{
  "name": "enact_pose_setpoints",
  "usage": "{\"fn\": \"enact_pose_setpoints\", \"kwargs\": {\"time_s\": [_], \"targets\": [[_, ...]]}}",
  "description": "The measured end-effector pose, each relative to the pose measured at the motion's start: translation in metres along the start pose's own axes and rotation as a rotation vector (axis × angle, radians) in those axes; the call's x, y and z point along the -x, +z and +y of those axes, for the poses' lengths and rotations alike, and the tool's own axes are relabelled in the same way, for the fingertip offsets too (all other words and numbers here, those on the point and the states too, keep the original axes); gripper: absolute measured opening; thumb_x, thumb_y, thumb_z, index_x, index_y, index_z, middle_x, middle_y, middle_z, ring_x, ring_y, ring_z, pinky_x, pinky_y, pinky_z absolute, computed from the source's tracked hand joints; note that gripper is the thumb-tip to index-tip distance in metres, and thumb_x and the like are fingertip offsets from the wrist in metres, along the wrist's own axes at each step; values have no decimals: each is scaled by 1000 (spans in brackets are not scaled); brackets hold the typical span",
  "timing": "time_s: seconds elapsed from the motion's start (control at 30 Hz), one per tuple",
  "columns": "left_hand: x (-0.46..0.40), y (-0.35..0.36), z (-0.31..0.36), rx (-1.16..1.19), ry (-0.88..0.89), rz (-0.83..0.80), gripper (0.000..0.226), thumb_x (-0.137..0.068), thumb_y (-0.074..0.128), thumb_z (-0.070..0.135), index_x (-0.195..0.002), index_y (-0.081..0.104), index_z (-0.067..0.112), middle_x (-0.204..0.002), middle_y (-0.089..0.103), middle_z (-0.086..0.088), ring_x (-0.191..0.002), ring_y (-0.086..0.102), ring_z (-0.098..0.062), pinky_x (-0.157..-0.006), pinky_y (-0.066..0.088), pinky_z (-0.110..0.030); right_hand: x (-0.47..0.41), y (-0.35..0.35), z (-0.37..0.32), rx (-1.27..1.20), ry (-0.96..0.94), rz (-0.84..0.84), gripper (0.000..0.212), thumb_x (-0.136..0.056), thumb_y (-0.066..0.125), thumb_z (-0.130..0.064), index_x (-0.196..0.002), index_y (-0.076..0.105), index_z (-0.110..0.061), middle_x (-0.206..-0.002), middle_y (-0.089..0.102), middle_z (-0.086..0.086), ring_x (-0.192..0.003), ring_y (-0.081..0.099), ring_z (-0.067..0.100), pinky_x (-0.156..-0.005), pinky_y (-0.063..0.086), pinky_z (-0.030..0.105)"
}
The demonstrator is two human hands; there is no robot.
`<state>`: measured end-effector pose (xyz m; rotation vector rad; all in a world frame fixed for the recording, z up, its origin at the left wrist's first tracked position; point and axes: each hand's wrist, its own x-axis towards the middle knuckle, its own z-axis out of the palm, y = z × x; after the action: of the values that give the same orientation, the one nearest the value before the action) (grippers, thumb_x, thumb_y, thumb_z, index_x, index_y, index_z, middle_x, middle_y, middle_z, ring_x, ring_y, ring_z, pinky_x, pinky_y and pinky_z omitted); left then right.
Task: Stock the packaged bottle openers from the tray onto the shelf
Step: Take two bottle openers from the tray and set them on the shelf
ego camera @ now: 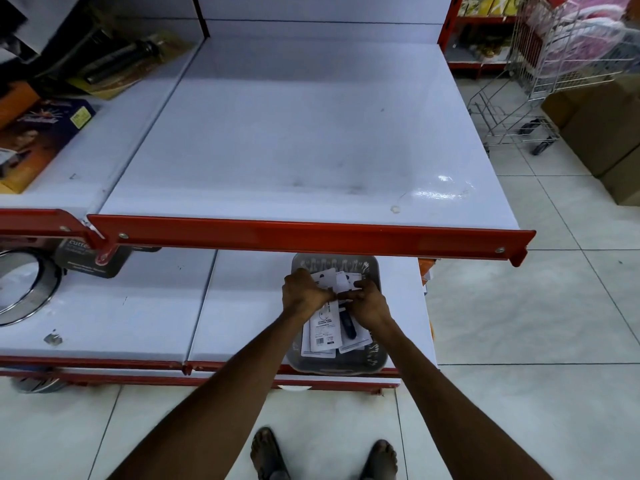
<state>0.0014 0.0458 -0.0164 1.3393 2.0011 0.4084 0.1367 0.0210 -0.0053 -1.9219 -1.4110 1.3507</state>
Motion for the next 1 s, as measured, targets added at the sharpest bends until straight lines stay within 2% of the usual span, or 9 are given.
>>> {"fn": "enact_pose_setpoints", "kwargs": {"time_s": [0.07, 0.13, 0.23, 0.33, 0.43, 0.67, 0.73, 0.93, 1.0], "targets": [[1, -3, 2, 18, -19, -19, 67, -64, 85, 49, -113, 60, 11, -120, 70, -12, -101, 71, -30, -79, 62, -36, -4, 2, 7, -70, 18, -27, 28, -94, 48, -4, -89, 51, -32, -118, 67, 16, -106, 65, 35, -94, 54, 52], [3, -6, 5, 31, -42, -64, 72, -62, 86, 49, -116, 58, 11, -121, 69, -12, -102, 70, -31, -76, 62, -37, -11, 3, 15, -104, 30, -56, 26, -94, 47, -7, -90, 56, -31, -114, 69, 14, -102, 67, 33, -90, 55, 54], [6, -9, 6, 29, -84, -136, 71, -58, 91, 40, -113, 58, 11, -121, 69, -12, -99, 71, -33, -68, 64, -38, -9, -1, 7, -135, 33, -86, 21, -96, 42, 0, -98, 59, -13, -105, 68, 7, -93, 66, 25, -82, 59, 36], [11, -6, 5, 18, -43, -118, 66, -58, 92, 36, -108, 59, 11, -119, 69, -11, -98, 71, -30, -77, 63, -38, -11, -3, 6, -92, 2, -131, 21, -97, 41, 2, -102, 57, -10, -106, 66, 7, -89, 65, 22, -68, 60, 24], [15, -6, 6, 28, -29, -95, 58, -59, 92, 31, -103, 61, 10, -112, 71, -8, -94, 72, -28, -81, 61, -37, -10, 0, 7, 129, -39, -34, 26, -92, 52, -2, -116, 52, -12, -119, 66, 13, -104, 66, 30, -91, 56, 39], [21, -24, -1, -38, 48, -26, 20, -78, 78, 17, -91, 67, 5, -104, 75, -15, -83, 73, -27, -54, 50, -18, 3, 35, 20, 587, -36, 75, 75, -78, 75, -30, -137, 34, -8, -138, 52, 15, -127, 50, 36, -105, 46, 43], [25, -32, -8, -39, 61, -5, 22, -79, 76, 15, -95, 69, 2, -107, 74, -18, -88, 73, -30, -60, 52, -23, 1, 41, 23, 623, -36, 116, 81, -76, 75, -33, -140, 30, -11, -143, 46, 15, -130, 47, 36, -108, 43, 43], [61, -62, -24, 53, 95, 52, 28, -82, 74, 7, -109, 68, 4, -123, 70, -14, -105, 69, -33, -86, 57, -36, 30, 7, 5, 336, -95, 223, 23, -84, 68, -27, -103, 66, -14, -104, 74, 11, -90, 70, 29, -85, 58, 38], [82, -76, -28, 97, 123, 68, 26, -82, 72, 4, -108, 67, 6, -121, 71, -11, -105, 70, -27, -87, 56, -32, 50, -10, -1, 284, -138, 206, 20, -84, 68, -28, -98, 68, -14, -98, 75, 10, -84, 71, 28, -81, 57, 32]]}}
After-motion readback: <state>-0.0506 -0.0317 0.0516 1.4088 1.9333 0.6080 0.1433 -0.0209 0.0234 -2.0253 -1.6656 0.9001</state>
